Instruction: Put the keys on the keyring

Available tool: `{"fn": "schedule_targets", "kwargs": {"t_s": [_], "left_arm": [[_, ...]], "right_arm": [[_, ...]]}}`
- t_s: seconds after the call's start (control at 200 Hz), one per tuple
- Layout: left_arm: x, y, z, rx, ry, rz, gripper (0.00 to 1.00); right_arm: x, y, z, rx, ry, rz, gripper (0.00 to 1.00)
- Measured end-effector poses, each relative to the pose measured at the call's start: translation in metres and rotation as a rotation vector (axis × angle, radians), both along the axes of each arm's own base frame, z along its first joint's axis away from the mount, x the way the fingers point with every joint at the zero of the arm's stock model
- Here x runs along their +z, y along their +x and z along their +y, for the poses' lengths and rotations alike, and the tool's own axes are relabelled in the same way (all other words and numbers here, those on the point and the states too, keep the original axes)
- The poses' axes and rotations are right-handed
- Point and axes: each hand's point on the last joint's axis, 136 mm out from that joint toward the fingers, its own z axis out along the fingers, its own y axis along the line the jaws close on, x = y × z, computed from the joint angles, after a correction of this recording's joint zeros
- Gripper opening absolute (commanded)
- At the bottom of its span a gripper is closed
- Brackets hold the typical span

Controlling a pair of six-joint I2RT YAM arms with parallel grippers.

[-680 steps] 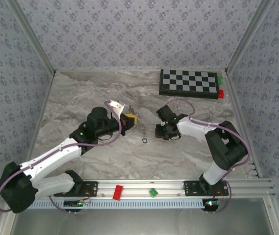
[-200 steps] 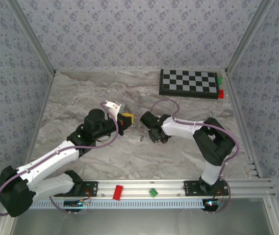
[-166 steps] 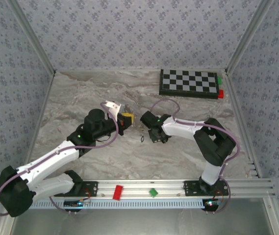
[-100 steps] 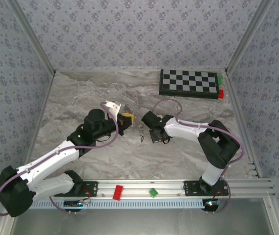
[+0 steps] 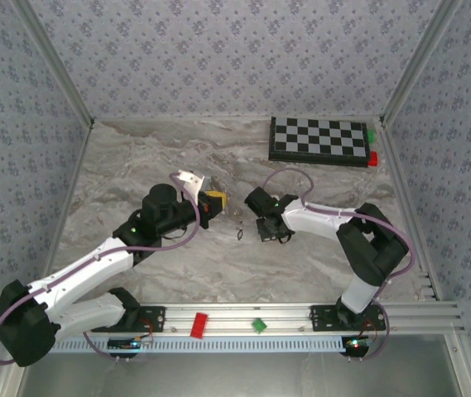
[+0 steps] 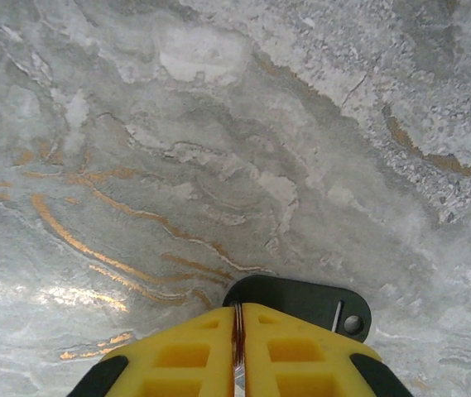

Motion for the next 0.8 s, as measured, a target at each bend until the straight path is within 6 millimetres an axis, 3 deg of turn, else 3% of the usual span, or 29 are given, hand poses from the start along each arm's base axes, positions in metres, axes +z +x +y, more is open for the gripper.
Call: {"fn": "schedule_targets", "kwargs": {"t_s": [0.18, 0.275, 0.505, 0.8], "left_arm": [[0.0, 0.0, 0.0, 0.0, 0.0, 0.0, 0.0], [0.0, 0.0, 0.0, 0.0, 0.0, 0.0, 0.0], [0.0, 0.0, 0.0, 0.0, 0.0, 0.0, 0.0], [0.0, 0.0, 0.0, -0.002, 0.003, -0.004, 0.0]], "right_arm": [[-0.001, 0.001, 0.0, -0.003, 0.01, 0.0, 0.09], [-0.001, 0.002, 0.001, -0.005, 0.013, -0.004, 0.01], [0.002, 0.002, 0.001, -0.006, 0.02, -0.012, 0.0], [0.029, 0.003, -0.001, 0.009, 0.076, -0.097, 0.0]]}}
